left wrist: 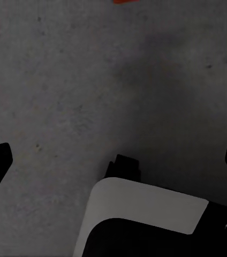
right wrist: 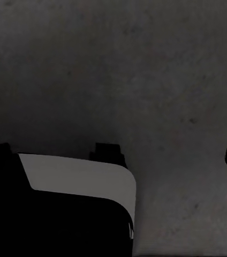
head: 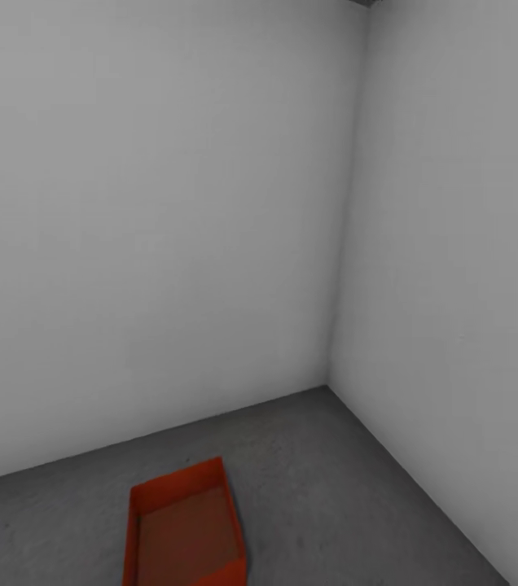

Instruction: Move the two storage containers from the living room to the garage. In the garage, place one container on the floor and stack the other container on top of it (either order is fine).

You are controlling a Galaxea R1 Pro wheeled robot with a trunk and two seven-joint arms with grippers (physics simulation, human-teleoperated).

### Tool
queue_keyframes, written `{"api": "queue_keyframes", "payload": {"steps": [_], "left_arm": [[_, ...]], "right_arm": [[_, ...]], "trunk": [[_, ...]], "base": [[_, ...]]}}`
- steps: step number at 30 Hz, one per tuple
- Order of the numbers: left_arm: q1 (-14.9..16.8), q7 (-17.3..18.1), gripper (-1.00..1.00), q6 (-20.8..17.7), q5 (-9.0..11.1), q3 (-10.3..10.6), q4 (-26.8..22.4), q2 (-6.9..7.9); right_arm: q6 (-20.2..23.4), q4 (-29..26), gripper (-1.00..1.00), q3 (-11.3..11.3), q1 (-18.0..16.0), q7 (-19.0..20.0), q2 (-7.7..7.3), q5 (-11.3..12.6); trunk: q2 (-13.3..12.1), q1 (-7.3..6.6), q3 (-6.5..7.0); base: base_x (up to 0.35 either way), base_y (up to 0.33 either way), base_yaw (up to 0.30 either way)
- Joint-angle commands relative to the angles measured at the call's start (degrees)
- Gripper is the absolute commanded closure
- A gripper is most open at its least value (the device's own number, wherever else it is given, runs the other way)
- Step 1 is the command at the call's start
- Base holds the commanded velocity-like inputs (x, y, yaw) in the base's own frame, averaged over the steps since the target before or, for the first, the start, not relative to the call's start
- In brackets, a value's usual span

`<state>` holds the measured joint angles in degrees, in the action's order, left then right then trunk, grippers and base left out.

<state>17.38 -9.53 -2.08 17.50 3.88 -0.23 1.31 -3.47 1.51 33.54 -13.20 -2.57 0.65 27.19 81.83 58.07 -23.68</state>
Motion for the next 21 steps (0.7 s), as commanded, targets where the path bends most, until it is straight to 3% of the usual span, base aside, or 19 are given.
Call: {"api": "queue_keyframes", "payload": {"steps": [1, 21], "left_arm": [[0.0, -0.1, -1.00, -0.2, 0.4, 0.4, 0.0, 0.01], [0.0, -0.1, -1.00, -0.1, 0.4, 0.4, 0.0, 0.01]], "right_arm": [[-0.3, 0.2, -1.00, 0.5, -0.1, -0.1, 0.05, 0.5], [-0.3, 0.2, -1.00, 0.5, -0.1, -0.1, 0.11, 0.5]], "trunk": [[0.0, 0.00, -0.06], [0.0, 0.00, -0.06]], "base": [[0.000, 0.000, -0.295], [0.000, 0.000, -0.295]]}}
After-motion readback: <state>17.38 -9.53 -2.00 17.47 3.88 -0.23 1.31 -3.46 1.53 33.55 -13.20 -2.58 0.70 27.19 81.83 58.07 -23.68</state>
